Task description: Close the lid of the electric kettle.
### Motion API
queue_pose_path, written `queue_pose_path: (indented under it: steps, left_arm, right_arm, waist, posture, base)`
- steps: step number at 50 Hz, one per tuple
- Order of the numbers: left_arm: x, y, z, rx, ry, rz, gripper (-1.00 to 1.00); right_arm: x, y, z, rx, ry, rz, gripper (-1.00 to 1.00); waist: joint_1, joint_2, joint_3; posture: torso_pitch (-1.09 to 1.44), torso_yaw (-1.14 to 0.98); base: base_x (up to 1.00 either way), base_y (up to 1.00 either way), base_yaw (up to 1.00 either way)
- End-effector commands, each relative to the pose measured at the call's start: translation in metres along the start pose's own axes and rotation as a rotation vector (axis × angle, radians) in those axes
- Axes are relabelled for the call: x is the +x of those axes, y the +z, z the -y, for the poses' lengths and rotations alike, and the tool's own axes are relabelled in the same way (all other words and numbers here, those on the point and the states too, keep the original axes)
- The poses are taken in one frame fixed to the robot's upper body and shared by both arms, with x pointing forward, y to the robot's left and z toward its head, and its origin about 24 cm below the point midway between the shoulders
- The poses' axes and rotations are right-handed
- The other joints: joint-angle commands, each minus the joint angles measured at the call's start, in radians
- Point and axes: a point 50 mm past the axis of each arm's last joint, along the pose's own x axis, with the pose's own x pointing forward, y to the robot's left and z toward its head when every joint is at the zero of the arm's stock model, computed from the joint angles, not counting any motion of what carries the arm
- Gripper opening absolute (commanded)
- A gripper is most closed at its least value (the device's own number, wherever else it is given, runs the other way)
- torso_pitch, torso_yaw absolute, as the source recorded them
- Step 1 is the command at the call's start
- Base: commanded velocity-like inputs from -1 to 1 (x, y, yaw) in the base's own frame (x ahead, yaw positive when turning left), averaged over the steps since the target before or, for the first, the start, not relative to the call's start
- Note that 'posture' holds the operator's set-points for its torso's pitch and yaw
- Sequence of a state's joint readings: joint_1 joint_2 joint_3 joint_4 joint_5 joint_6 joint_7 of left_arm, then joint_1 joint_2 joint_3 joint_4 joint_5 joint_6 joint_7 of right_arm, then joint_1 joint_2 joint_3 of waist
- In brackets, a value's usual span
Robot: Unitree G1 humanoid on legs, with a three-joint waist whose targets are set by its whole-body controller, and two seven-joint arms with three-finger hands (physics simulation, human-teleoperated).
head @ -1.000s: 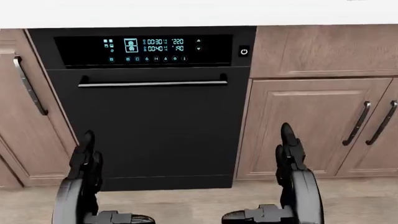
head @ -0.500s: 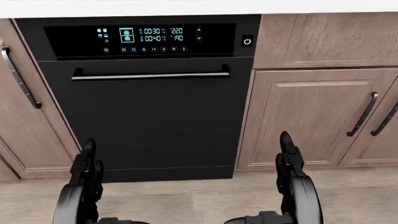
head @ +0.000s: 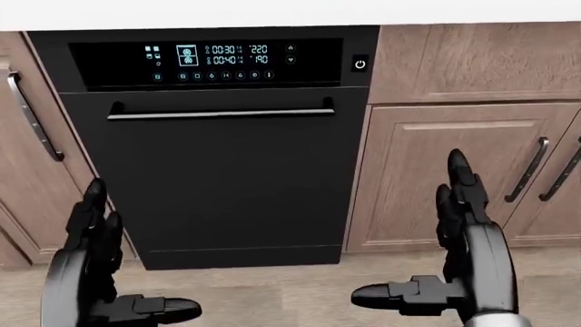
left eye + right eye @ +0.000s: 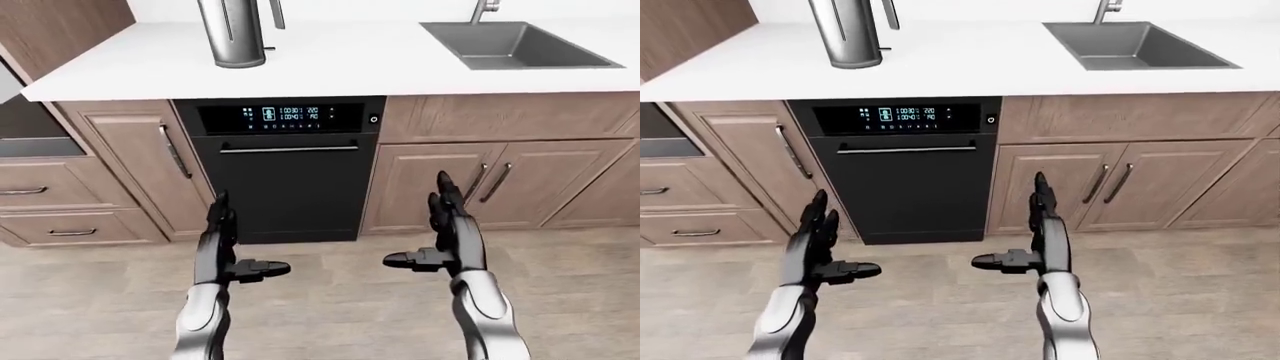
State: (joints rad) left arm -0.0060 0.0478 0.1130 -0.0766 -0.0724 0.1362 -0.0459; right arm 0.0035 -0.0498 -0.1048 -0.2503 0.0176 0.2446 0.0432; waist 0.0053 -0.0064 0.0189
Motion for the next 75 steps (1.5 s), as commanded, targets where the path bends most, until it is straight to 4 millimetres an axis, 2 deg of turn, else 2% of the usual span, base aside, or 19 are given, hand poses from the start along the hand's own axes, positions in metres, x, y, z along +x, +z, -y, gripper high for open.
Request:
queue_pose_path:
  steps: [1,6,14,19,23,24,29,30,31,35,43,55,75]
  left_arm:
    - [0.002,0.025,-0.001,-0.009,-0.003,0.094,1.0]
    - [-0.005,0.072,-0.014,-0.047,0.032,0.172,1.0]
    - [-0.022,0.13,-0.04,-0.081,0.105,0.268,1.0]
    - [-0.033,0.164,-0.061,-0.083,0.171,0.338,1.0]
    - [-0.047,0.194,-0.075,-0.079,0.208,0.396,1.0]
    - [-0.055,0.209,-0.084,-0.053,0.243,0.435,1.0]
    - [-0.064,0.222,-0.099,-0.03,0.294,0.461,1.0]
    - [-0.078,0.235,-0.131,-0.022,0.399,0.504,1.0]
    - [-0.08,0.236,-0.133,-0.021,0.405,0.506,1.0]
    - [-0.079,0.235,-0.132,-0.02,0.404,0.503,1.0]
    - [-0.079,0.233,-0.131,-0.02,0.402,0.499,1.0]
    - [-0.077,0.231,-0.131,-0.018,0.397,0.49,1.0]
    - [-0.075,0.227,-0.129,-0.018,0.392,0.482,1.0]
  right_arm:
    - [0.001,0.027,0.003,0.001,-0.003,0.092,1.0]
    - [-0.005,0.064,0.012,0.005,-0.023,0.154,1.0]
    - [-0.014,0.106,0.026,-0.003,-0.055,0.234,1.0]
    - [-0.026,0.138,0.039,0.001,-0.08,0.29,1.0]
    - [-0.032,0.154,0.049,-0.006,-0.1,0.324,1.0]
    - [-0.036,0.162,0.057,-0.005,-0.12,0.338,1.0]
    - [-0.048,0.183,0.076,-0.017,-0.165,0.376,1.0]
    - [-0.065,0.204,0.101,-0.064,-0.246,0.422,1.0]
    - [-0.066,0.206,0.101,-0.067,-0.25,0.422,1.0]
    - [-0.066,0.206,0.101,-0.067,-0.248,0.421,1.0]
    - [-0.066,0.204,0.101,-0.067,-0.251,0.416,1.0]
    - [-0.066,0.204,0.1,-0.055,-0.245,0.422,1.0]
    - [-0.066,0.197,0.102,-0.11,-0.273,0.4,1.0]
  waist:
    - [0.0,-0.001,-0.02]
    - [0.0,0.0,-0.022]
    - [-0.001,0.004,-0.02]
    - [0.0,0.01,-0.012]
    - [-0.001,0.012,-0.003]
    - [-0.002,0.012,0.0]
    - [-0.002,0.013,0.017]
    - [-0.001,0.014,0.018]
    - [0.002,0.014,0.015]
    - [0.002,0.015,0.04]
    - [0.0,0.006,0.033]
    - [0.0,0.006,0.028]
    - [-0.003,0.005,0.034]
  posture:
    - [0.0,0.0]
    - [0.0,0.0]
    - [0.0,0.0]
    - [0.0,0.0]
    - [0.0,0.0]
    - [0.0,0.0]
    - [0.0,0.0]
    - [0.0,0.0]
    - [0.0,0.0]
    - [0.0,0.0]
    - [0.0,0.0]
    - [0.0,0.0]
    - [0.0,0.0]
  base:
    - [0.0,0.0,0.0]
    - [0.0,0.0,0.0]
    - [0.0,0.0,0.0]
    - [0.0,0.0,0.0]
    - [0.0,0.0,0.0]
    - [0.0,0.0,0.0]
    - [0.0,0.0,0.0]
    - [0.0,0.0,0.0]
    - [0.0,0.0,0.0]
    - [0.0,0.0,0.0]
    - [0.0,0.0,0.0]
    - [0.0,0.0,0.0]
    - [0.0,0.0,0.0]
